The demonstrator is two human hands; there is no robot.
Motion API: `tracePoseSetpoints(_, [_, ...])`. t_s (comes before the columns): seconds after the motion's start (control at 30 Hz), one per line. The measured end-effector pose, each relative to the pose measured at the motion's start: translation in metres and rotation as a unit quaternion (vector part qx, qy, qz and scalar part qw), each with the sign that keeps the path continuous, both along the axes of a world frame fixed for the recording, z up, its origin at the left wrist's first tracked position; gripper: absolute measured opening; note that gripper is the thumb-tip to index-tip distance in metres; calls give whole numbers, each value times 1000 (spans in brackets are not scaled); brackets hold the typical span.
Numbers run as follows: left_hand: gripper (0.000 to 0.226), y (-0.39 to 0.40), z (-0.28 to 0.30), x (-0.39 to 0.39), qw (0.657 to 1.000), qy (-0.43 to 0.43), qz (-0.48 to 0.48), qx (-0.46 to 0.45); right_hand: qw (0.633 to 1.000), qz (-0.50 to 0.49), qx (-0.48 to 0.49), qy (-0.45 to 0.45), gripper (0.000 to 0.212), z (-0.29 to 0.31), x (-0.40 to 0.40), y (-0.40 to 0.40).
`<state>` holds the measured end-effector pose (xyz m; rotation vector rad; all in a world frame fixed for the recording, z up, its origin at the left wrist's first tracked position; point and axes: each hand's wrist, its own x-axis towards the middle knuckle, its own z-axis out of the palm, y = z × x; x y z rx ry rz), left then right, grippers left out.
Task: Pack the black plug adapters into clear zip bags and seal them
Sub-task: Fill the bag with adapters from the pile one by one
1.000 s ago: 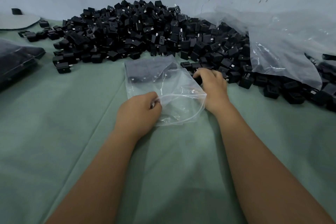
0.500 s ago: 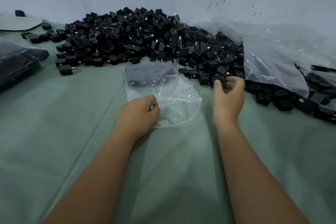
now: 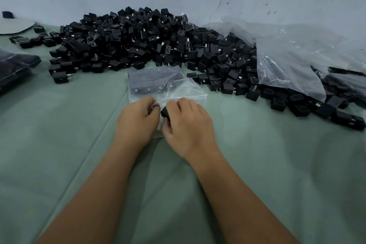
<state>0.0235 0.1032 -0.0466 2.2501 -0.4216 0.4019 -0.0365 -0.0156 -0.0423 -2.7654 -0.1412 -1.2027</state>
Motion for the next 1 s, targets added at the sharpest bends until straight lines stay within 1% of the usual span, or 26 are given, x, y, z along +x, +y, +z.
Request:
tracePoseSetpoints(0.07, [22,0,0,-1,1000,-26,7,-14,996,-52,-40,55,21,-2,1,1])
tracePoseSetpoints(0.13, [17,0,0,-2,998,-43,5,-37,990,-87,-44,103,21,0,1,1])
tracePoseSetpoints(0.17, [13,0,0,-3,997,-50,1,-51,989,-86,-34,118,21,1,0,0])
tracePoseSetpoints(0.23, [7,0,1,-5,996,-62,-5,-71,989,-56,-6,135,21,4,-2,-1])
tracePoseSetpoints(0.3, [8,0,1,-5,994,-69,-2,-81,990,-19,10,139,21,5,-4,-1])
tracePoseSetpoints(0.37, [12,0,1,-4,994,-71,7,-85,990,-4,7,141,17,6,-5,0])
tracePoseSetpoints(0.43, [18,0,1,-5,994,-77,12,-79,988,-8,-9,157,16,4,-3,0])
tracePoseSetpoints(0.53, [20,-1,2,-7,994,-86,-3,-64,983,-6,-34,179,24,3,2,-3])
tracePoseSetpoints(0.63, [19,-2,3,-8,994,-92,-18,-49,981,-14,-31,191,29,2,3,-4])
tracePoseSetpoints(0.73, [19,-2,5,-9,995,-87,-23,-48,981,-49,-25,188,28,2,0,-4])
tracePoseSetpoints(0.83, [19,-2,6,-11,995,-82,-27,-46,972,-73,-23,222,32,2,0,-4])
tracePoseSetpoints(1.0, [19,-2,8,-16,992,-123,-37,-16,959,-83,-33,267,33,4,3,0])
